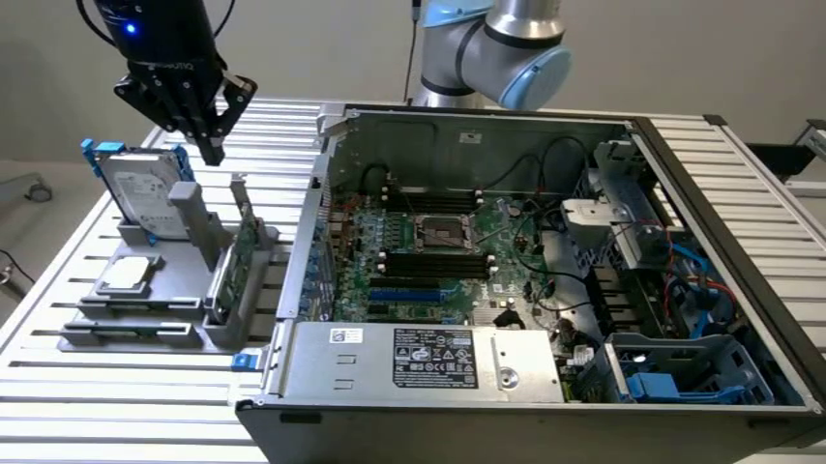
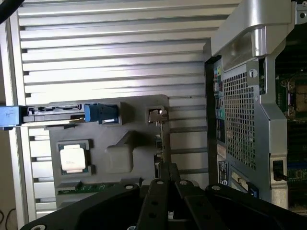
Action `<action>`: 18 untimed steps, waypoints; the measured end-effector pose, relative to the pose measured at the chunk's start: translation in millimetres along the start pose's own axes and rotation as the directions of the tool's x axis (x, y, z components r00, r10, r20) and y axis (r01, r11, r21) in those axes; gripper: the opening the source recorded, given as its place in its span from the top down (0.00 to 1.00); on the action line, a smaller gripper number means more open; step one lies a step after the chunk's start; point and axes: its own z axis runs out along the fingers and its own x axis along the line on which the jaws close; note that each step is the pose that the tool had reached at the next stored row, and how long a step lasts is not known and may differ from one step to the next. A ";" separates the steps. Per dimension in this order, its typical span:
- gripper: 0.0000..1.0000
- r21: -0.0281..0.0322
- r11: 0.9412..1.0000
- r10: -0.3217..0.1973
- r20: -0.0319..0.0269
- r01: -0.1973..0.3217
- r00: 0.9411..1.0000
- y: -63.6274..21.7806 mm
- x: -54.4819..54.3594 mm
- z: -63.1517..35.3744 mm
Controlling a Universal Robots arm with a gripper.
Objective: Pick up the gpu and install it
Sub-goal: 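Reach for the gpu, then pick up the gpu and move the gpu toward the slot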
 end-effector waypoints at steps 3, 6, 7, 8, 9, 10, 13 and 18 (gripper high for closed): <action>0.89 0.000 1.000 0.000 0.000 0.000 1.000 0.0 0.0 0.0; 0.89 0.000 1.000 0.000 0.000 0.000 1.000 0.0 0.0 0.0; 0.89 0.000 1.000 0.000 0.000 0.000 1.000 0.0 0.0 0.0; 0.89 0.000 1.000 0.000 0.000 0.000 1.000 0.0 0.0 0.0; 0.89 0.000 1.000 0.000 0.000 0.000 1.000 0.0 0.0 0.0; 0.89 0.000 1.000 0.000 0.000 0.000 1.000 0.0 0.0 0.0; 0.83 0.000 1.000 0.000 0.000 0.000 1.000 0.0 0.0 0.0; 0.64 0.000 1.000 0.000 0.000 0.000 1.000 0.0 0.0 0.0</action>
